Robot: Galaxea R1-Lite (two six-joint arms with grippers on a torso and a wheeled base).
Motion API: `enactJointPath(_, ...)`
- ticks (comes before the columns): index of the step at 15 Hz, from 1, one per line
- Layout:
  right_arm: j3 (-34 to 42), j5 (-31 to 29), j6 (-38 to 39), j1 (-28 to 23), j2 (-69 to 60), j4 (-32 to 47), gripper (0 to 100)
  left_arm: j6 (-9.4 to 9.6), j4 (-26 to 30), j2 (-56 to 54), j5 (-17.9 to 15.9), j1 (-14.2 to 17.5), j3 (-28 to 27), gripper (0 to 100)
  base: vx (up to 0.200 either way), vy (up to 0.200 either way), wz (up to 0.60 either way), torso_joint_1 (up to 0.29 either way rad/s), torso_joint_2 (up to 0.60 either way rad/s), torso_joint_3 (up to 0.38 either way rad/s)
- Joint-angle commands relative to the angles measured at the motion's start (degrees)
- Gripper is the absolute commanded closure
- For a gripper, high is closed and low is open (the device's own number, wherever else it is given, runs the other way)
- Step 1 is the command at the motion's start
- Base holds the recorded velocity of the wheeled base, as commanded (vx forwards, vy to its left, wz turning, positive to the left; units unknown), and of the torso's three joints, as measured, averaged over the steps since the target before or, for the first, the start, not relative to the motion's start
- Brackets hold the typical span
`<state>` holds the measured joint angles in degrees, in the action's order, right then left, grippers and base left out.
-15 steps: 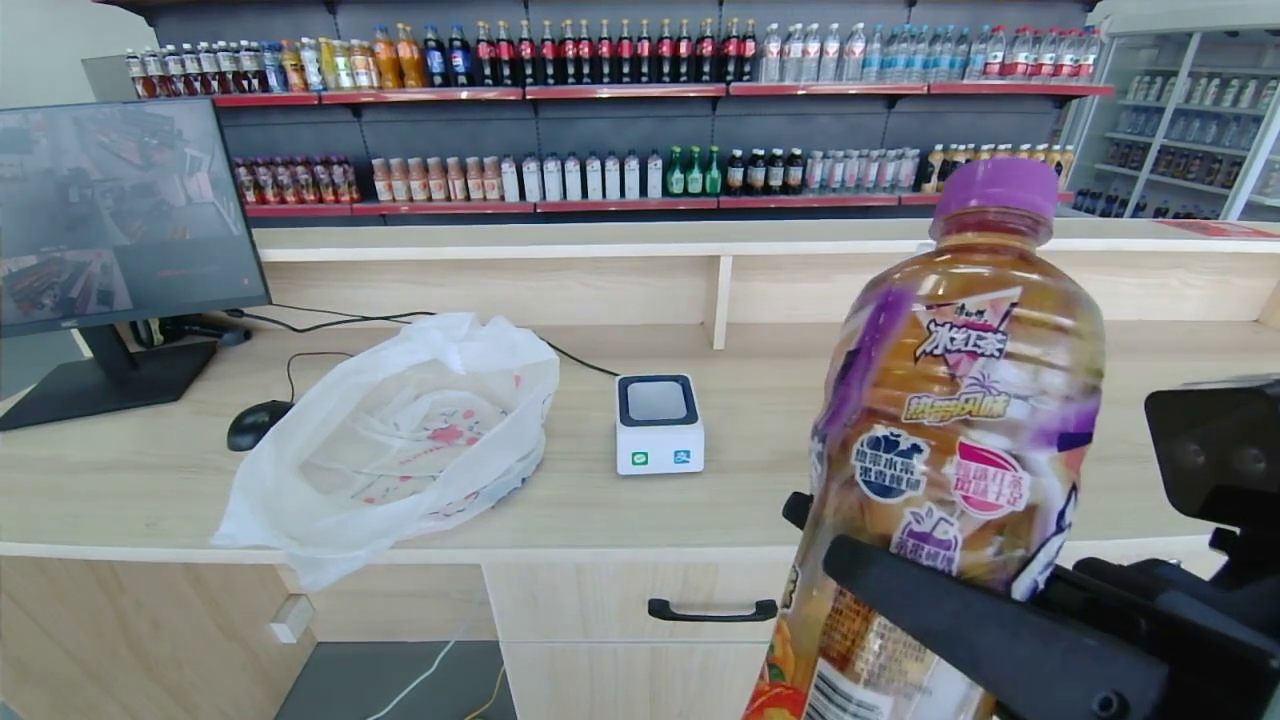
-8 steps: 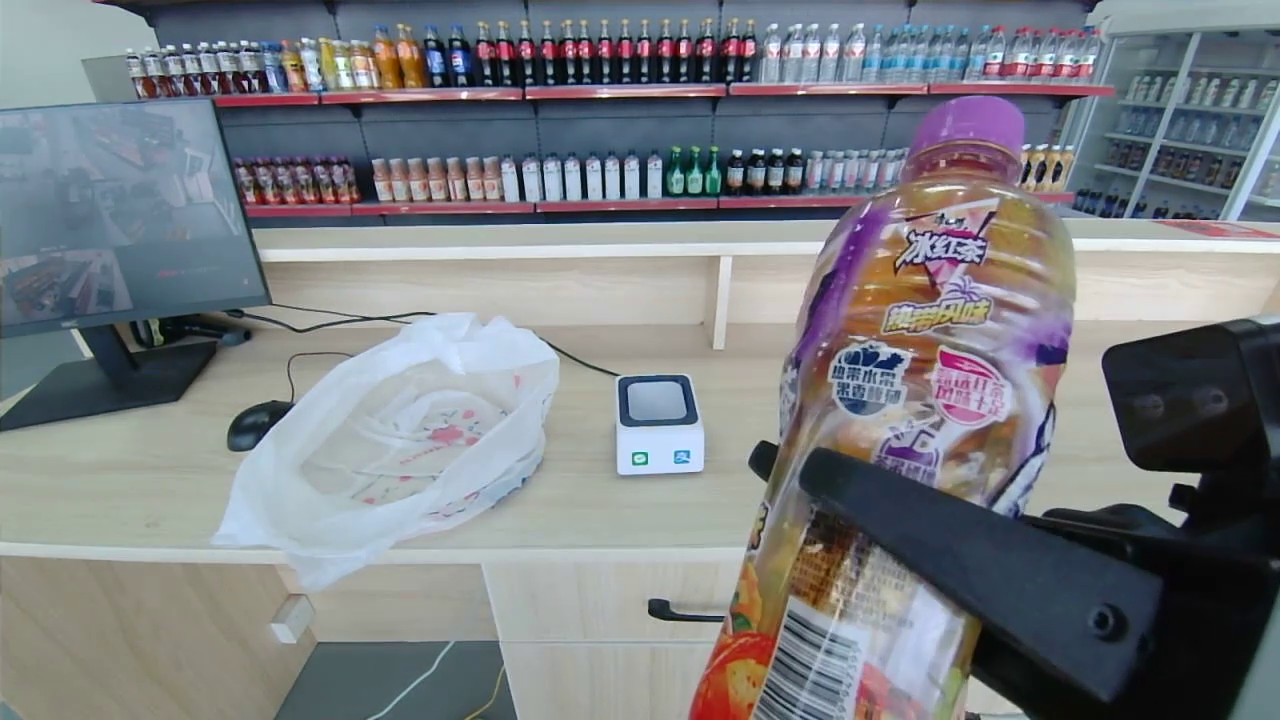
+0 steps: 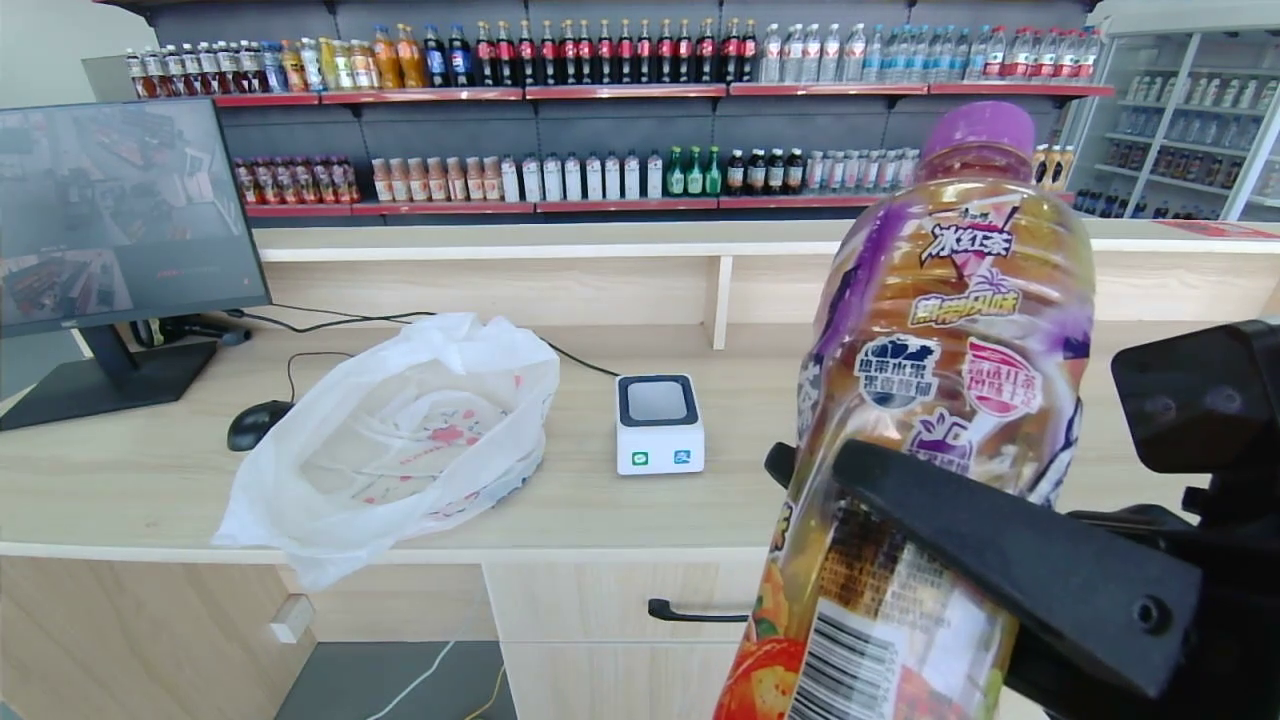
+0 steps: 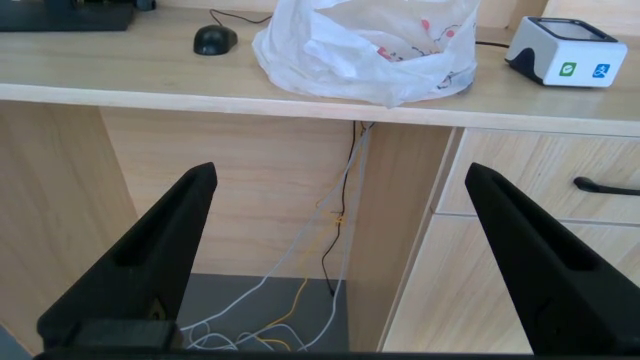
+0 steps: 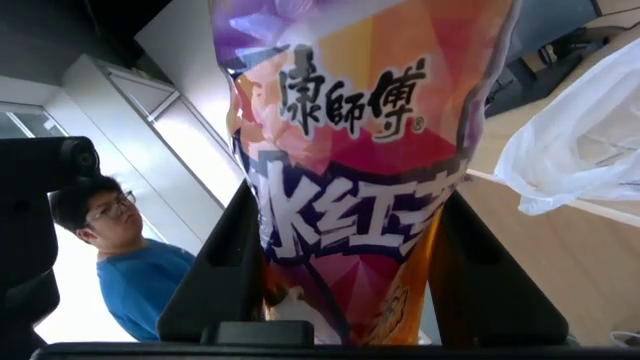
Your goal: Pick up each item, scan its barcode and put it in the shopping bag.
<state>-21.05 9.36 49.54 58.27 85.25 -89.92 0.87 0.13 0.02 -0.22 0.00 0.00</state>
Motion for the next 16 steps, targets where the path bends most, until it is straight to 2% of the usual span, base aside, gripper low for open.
enactJointPath(1, 0.0, 0.0, 0.0, 0.0, 0.1, -0.1, 100, 0.01, 0.0, 0.0, 0.0, 0.0, 0.0, 0, 0.000, 0.000, 0.00, 0.000, 0.00, 0.000)
enactJointPath(12, 1.6, -0.1, -0.7, -0.5, 0.1, -0.1, 100, -0.07, 0.0, 0.0, 0.0, 0.0, 0.0, 0, 0.000, 0.000, 0.00, 0.000, 0.00, 0.000)
enactJointPath(16, 3.1, -0.2, -6.1, -3.0, 1.3, -0.1, 100, 0.01, 0.0, 0.0, 0.0, 0.0, 0.0, 0, 0.000, 0.000, 0.00, 0.000, 0.00, 0.000)
